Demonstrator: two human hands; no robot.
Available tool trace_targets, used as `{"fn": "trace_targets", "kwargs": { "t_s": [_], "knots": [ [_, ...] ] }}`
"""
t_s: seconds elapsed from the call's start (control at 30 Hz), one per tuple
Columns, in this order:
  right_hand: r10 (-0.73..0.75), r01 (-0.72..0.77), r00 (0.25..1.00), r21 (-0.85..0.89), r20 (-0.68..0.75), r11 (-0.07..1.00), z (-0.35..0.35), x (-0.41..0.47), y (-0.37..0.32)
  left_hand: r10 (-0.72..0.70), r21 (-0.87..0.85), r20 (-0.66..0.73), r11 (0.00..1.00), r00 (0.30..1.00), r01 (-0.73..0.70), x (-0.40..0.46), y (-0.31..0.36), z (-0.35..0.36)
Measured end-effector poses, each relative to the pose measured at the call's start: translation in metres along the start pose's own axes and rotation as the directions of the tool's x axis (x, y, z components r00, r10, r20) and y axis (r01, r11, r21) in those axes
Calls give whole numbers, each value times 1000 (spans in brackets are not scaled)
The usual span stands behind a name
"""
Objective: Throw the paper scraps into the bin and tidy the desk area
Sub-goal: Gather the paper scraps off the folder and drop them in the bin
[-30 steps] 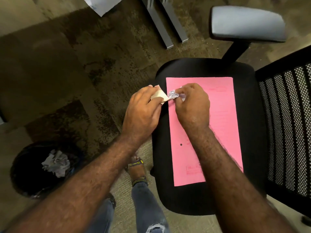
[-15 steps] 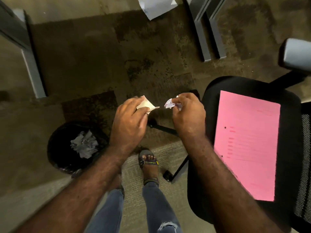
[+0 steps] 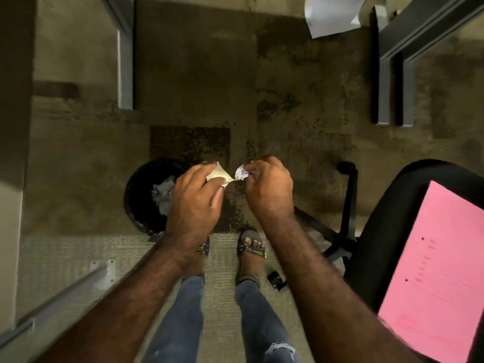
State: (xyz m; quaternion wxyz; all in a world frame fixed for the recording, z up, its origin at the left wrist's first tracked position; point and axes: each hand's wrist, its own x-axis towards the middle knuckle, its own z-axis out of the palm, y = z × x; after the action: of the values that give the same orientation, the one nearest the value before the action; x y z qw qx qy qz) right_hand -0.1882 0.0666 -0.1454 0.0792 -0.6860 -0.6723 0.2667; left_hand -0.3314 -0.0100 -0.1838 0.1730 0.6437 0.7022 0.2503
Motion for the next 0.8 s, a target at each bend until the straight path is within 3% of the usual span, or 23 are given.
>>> {"fn": "trace_targets", "kwargs": {
  "t_s": [0.4,0.8],
  "knots": [
    [-136,155,967,-72,215,985,71,-13,-80,-188,32,22,982,982,187,-47,-89,-35],
    [-236,264,934,-73,267,962,119,-30,-105,-332,41,47,943,942,330,-71,-126,-43]
  ]
}}
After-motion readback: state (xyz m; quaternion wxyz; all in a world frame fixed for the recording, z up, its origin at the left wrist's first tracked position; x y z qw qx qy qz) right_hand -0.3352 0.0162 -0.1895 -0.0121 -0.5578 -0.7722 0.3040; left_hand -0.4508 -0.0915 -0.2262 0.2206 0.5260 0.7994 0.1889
